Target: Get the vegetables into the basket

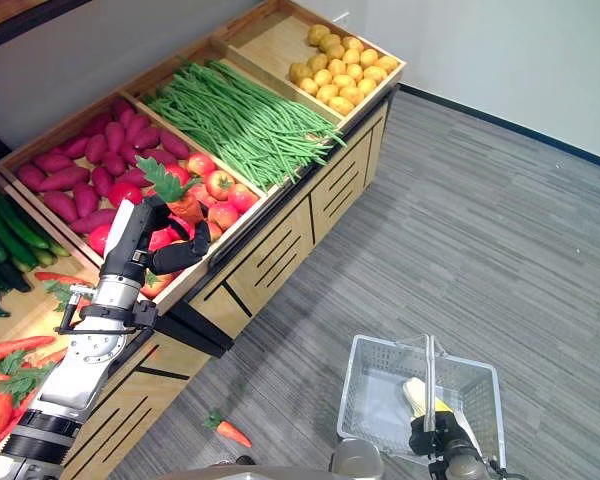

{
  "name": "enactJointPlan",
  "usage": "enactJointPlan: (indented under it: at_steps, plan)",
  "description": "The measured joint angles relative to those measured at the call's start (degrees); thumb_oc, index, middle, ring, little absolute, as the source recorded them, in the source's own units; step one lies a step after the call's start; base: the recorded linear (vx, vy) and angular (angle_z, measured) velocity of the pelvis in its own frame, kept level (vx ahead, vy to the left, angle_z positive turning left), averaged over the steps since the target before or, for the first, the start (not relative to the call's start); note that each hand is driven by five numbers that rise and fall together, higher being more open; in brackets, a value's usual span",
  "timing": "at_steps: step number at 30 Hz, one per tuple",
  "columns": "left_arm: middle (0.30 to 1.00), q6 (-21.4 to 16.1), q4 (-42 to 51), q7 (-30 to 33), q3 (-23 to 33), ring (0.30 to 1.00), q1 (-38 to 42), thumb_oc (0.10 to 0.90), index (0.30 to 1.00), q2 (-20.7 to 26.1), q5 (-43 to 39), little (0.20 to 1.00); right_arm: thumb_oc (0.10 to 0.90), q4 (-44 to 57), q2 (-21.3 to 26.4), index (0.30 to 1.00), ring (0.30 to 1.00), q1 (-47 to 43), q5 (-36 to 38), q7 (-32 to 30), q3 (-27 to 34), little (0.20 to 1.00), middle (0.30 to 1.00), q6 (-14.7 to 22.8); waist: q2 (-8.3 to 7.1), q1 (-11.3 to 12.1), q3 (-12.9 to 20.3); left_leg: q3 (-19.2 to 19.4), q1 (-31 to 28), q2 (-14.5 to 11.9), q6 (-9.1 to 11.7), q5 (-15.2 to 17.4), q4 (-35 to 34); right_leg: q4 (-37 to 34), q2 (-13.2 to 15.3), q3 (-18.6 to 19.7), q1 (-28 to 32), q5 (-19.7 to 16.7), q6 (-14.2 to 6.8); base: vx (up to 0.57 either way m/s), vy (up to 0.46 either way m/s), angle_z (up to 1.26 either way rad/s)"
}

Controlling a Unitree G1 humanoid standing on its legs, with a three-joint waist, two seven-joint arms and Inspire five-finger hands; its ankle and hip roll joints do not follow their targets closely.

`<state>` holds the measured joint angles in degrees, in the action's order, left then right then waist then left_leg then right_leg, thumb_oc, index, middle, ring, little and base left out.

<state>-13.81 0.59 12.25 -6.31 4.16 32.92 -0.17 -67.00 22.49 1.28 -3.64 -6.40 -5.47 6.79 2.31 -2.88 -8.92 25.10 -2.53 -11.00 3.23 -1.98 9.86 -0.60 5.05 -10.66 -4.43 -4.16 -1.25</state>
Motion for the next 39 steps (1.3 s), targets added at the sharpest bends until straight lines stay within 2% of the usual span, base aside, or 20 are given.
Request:
enactJointPlan:
  at_steps: [1,2,3,4,5,6,7,8,9,13,18,21,23,24,25,27,29,31,33,39]
  plan:
    - [0.300,-0.1,0.0,0.0,-0.1,0.300,-0.1,0.400,0.300,0.0,0.0,0.300,0.400,-0.6,0.3,0.300,0.300,-0.6,0.0,-0.1,0.0,0.300,0.300,0.0,-1.00,0.6,-0.7,-4.8,1.3,0.4,1.6,1.1,1.2,-0.6,0.7,1.2,0.1,-0.5,0.8,0.03,0.052,-0.63]
    - [0.300,-0.1,0.0,-0.1,-0.2,0.300,-0.3,0.400,0.300,0.0,0.1,0.300,0.400,-1.1,0.9,0.300,0.300,-1.4,0.0,-0.6,0.0,0.300,0.300,0.0,-0.98,0.8,-0.7,-11.8,1.8,2.3,4.5,2.9,-2.8,-1.7,0.9,3.0,0.1,-1.0,0.7,0.01,0.043,-0.57]
    - [0.300,-0.3,0.0,0.1,-0.1,0.300,-0.1,0.400,0.300,0.0,0.1,0.300,0.400,-2.2,1.3,0.300,0.300,-2.5,0.0,-0.8,-0.2,0.300,0.300,-0.1,-1.02,1.1,-0.8,-18.6,2.5,4.3,5.1,3.2,-7.2,-2.7,0.9,4.3,-0.2,-1.9,0.7,0.04,0.077,-0.97]
    - [0.300,-0.4,0.0,0.2,-0.2,0.300,0.1,0.400,0.300,-0.1,0.1,0.300,0.400,-3.2,2.0,0.300,0.300,-3.8,0.0,-0.8,-0.3,0.300,0.300,-0.1,-0.67,2.3,-1.3,-25.2,3.8,6.0,3.8,2.1,-12.8,-3.1,0.4,6.9,-1.4,-2.6,0.5,0.05,0.098,-0.91]
    - [0.300,-0.7,0.0,0.4,-0.2,0.300,0.1,0.400,0.300,0.0,0.2,0.300,0.400,-3.4,2.0,0.300,0.300,-4.2,0.0,-1.0,-0.5,0.300,0.300,0.0,-0.66,2.0,-1.5,-27.1,6.3,6.3,3.6,2.0,-12.3,-4.1,-0.1,8.0,-1.2,-2.5,0.0,0.08,0.171,-1.29]
    - [0.300,-1.1,0.0,0.7,-0.2,0.300,0.1,0.400,0.300,0.0,0.2,0.300,0.400,-4.1,2.2,0.300,0.300,-4.8,0.0,-1.1,-0.6,0.300,0.300,0.2,-0.62,2.8,-2.9,-28.8,7.6,6.8,2.2,1.0,-12.3,-4.3,-0.5,9.8,-1.2,-3.0,-0.4,0.05,0.193,-0.88]
    - [0.300,-1.1,0.1,0.7,-0.2,0.300,-0.2,0.400,0.300,0.0,0.2,0.300,0.400,-4.0,2.6,0.300,0.300,-4.7,0.0,-1.1,-0.5,0.300,0.300,0.2,0.33,2.3,-3.3,-28.1,8.4,5.9,1.2,0.2,-11.6,-4.3,-1.4,10.1,-0.9,-2.9,-1.0,0.05,0.312,-0.84]
    - [0.300,-1.2,0.1,0.7,-0.1,0.300,-0.2,0.400,0.300,0.1,0.2,0.300,0.400,-4.2,2.5,0.300,0.300,-4.7,0.1,-1.2,-0.5,0.300,0.300,0.2,0.51,2.2,-3.5,-27.5,8.5,5.8,1.1,-1.3,-11.3,-4.3,-1.5,10.3,-0.7,-3.0,-1.2,0.04,0.240,-0.59]
    - [0.300,-1.1,0.0,1.1,0.0,0.300,-0.1,0.400,0.300,1.2,0.2,0.300,0.400,-3.8,1.5,0.300,0.300,-4.1,0.2,-1.5,-0.5,0.300,0.300,0.7,-1.71,1.9,-4.4,-23.5,7.4,7.3,0.0,-1.3,-11.9,-4.1,0.8,10.7,-1.2,-2.6,-1.7,0.04,0.267,-0.56]
    - [0.300,-1.0,0.0,1.2,-0.8,0.300,-0.5,0.400,0.300,3.3,0.1,0.300,0.400,-2.6,0.0,0.300,0.300,-3.1,0.3,-1.7,1.3,0.300,0.300,0.9,-3.63,0.7,-5.0,-19.2,4.6,11.3,-3.6,-2.0,-14.9,-1.0,4.8,12.7,-3.0,-3.5,-5.8,0.01,0.227,-0.44]
    - [0.300,-1.2,0.0,1.2,0.1,0.300,-0.1,0.400,0.300,4.8,0.1,0.300,0.400,-0.6,-2.3,0.300,0.300,-3.1,0.3,-1.5,0.5,0.300,0.300,0.7,-5.03,0.5,-5.1,-13.7,2.8,13.0,-4.1,-0.9,-14.8,-0.3,5.9,14.0,-4.6,-4.8,-7.8,-0.08,0.144,-0.52]
    - [0.300,-1.1,-0.7,0.9,0.5,0.300,0.3,0.400,0.300,5.5,0.1,0.300,0.400,0.3,-3.9,0.300,0.300,-4.6,0.1,-1.1,-1.6,0.300,0.300,0.8,-6.79,0.5,-5.0,-10.0,2.4,12.9,-4.6,0.1,-14.8,-1.0,5.6,12.0,-5.5,-6.2,-7.4,-0.09,0.083,-0.62]
    - [0.300,-1.1,-0.3,0.4,0.5,0.300,0.5,0.400,0.300,6.1,0.1,0.300,0.400,-0.2,-4.4,0.300,0.300,-5.3,0.1,-1.0,-1.7,0.300,0.300,0.7,-6.74,1.0,-5.0,-7.7,2.0,11.1,-4.9,0.3,-14.8,-3.0,4.1,4.8,-5.4,-10.3,-6.0,-0.05,0.068,-0.47]
    - [0.300,-1.2,-0.2,0.2,0.5,0.300,0.7,0.400,0.300,6.5,0.1,0.300,0.400,-0.2,-4.6,0.300,0.300,-5.2,0.1,-1.0,-1.7,0.300,0.300,0.8,-6.63,1.1,-5.1,-7.5,1.8,10.4,-5.1,0.4,-14.9,-2.1,3.9,1.6,-5.4,-9.8,-5.3,-0.02,0.036,-0.29]
    - [0.300,-1.1,-0.2,0.2,0.5,0.300,0.6,0.400,0.300,5.9,0.1,0.300,0.400,-1.0,-4.6,0.300,0.300,-5.2,0.2,-1.0,-1.5,0.300,0.300,0.9,-6.22,1.5,-5.1,-7.1,0.9,9.3,-5.2,0.5,-14.9,3.6,4.2,-0.7,-5.7,-4.6,-4.2,-0.01,0.025,-0.19]
    - [0.300,-1.2,-0.2,0.0,0.3,0.300,0.4,0.400,0.300,5.7,0.0,0.300,0.400,-2.0,-4.5,0.300,0.300,-4.9,0.3,-1.0,-0.8,0.300,0.300,0.9,-5.47,3.0,-4.7,-6.3,-0.1,7.8,-5.1,0.6,-14.8,10.9,5.1,-0.9,-5.3,0.6,-5.4,-0.02,0.011,-0.21]
    - [0.300,-1.1,-0.1,0.0,0.4,0.300,0.4,0.400,0.300,7.2,-0.5,0.300,0.400,-2.0,-4.2,0.300,0.300,-4.6,0.1,-1.1,-0.4,0.300,0.300,0.9,-5.91,4.4,-3.8,-5.4,-0.5,7.7,-4.6,0.4,-14.8,11.3,6.6,-0.5,-4.1,2.9,-6.3,0.00,-0.023,-0.18]
    - [0.300,-1.1,-0.1,-0.1,0.4,0.300,0.0,0.400,0.300,6.9,-0.8,0.300,0.400,-2.0,-3.0,0.300,0.300,-4.7,0.0,-1.1,-0.4,0.300,0.300,0.6,-5.13,5.4,-3.3,-4.1,-0.6,7.7,-4.0,0.1,-14.8,6.8,5.6,-1.5,-2.2,3.1,-5.3,0.00,-0.066,-0.32]
    - [0.300,-1.1,-0.1,-1.0,0.3,0.300,-1.0,0.400,0.300,6.0,-0.8,0.300,0.400,-1.9,-1.9,0.300,0.300,-4.7,0.0,-1.1,-0.5,0.300,0.300,0.0,-3.36,5.0,-2.1,-2.3,-1.3,6.6,-3.2,-0.5,-14.8,3.0,3.8,-1.4,-0.5,1.4,-3.9,-0.01,-0.115,-0.44]
    - [0.300,-1.1,-0.1,-1.4,0.2,0.300,-1.1,0.400,0.300,4.9,-0.9,0.300,0.400,-0.4,-2.1,0.300,0.300,-1.8,0.2,-1.0,-0.6,0.300,0.300,-0.2,-3.27,4.2,0.0,0.7,-2.0,3.8,-1.7,-0.5,-14.5,0.7,1.6,-1.5,-0.6,2.1,-3.2,0.01,-0.196,-0.25]
